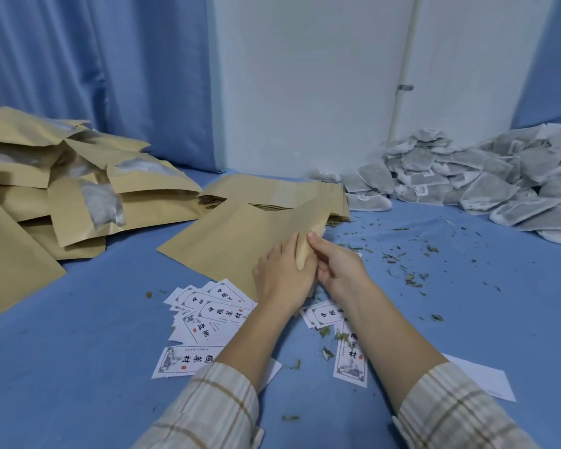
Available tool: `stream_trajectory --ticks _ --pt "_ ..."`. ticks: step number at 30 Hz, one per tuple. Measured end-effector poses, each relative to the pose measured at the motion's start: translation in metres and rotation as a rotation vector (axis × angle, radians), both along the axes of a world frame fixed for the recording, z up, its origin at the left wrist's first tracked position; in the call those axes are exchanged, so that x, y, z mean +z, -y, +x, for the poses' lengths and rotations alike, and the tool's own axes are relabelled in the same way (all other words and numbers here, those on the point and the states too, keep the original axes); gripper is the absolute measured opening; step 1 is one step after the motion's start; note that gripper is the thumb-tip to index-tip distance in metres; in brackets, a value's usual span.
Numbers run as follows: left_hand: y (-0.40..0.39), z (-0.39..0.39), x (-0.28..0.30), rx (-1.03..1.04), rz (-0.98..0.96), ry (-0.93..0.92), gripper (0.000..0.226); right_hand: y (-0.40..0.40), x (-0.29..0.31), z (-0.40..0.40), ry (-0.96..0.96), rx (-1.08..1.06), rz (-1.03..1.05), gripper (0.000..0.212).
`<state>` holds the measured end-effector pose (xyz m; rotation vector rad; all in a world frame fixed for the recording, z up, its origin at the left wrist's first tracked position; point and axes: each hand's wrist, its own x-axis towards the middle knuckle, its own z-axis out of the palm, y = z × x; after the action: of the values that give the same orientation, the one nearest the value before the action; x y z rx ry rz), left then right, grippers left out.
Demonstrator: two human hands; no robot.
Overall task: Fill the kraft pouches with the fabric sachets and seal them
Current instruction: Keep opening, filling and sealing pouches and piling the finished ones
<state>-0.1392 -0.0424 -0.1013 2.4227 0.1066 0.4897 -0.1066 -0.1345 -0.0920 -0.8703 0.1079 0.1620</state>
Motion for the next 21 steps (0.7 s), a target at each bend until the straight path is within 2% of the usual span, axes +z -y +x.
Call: stream_trajectory --ticks 5,10,13,15,19,21 --pt "-0.001 -0.004 0.002 -0.030 -0.114 0.131 0.028 -0.003 0.000 -0.002 0.021 0.029 0.005 0.012" --pt "-0.001 -0.006 0.001 -0.032 0.038 0.150 0.032 -0.006 0.003 -0.004 0.022 0.034 0.002 0.010" --pt "0.000 -0.005 0.002 -0.021 0.047 0.096 0.037 -0.009 0.002 -0.005 0.028 0.032 0.000 0.009" --pt "0.000 -0.005 0.002 -0.035 -0.063 0.072 0.037 -0.012 0.001 -0.006 0.034 0.046 0.017 0.010" --pt "0.001 -0.002 0.001 -0.097 -0.420 0.109 0.029 -0.018 0.001 -0.005 0.046 0.093 0.132 0.015" --pt "-0.001 -0.001 0.001 -0.107 -0.488 0.108 0.027 -0.020 0.001 -0.007 0.054 0.076 0.180 0.016"
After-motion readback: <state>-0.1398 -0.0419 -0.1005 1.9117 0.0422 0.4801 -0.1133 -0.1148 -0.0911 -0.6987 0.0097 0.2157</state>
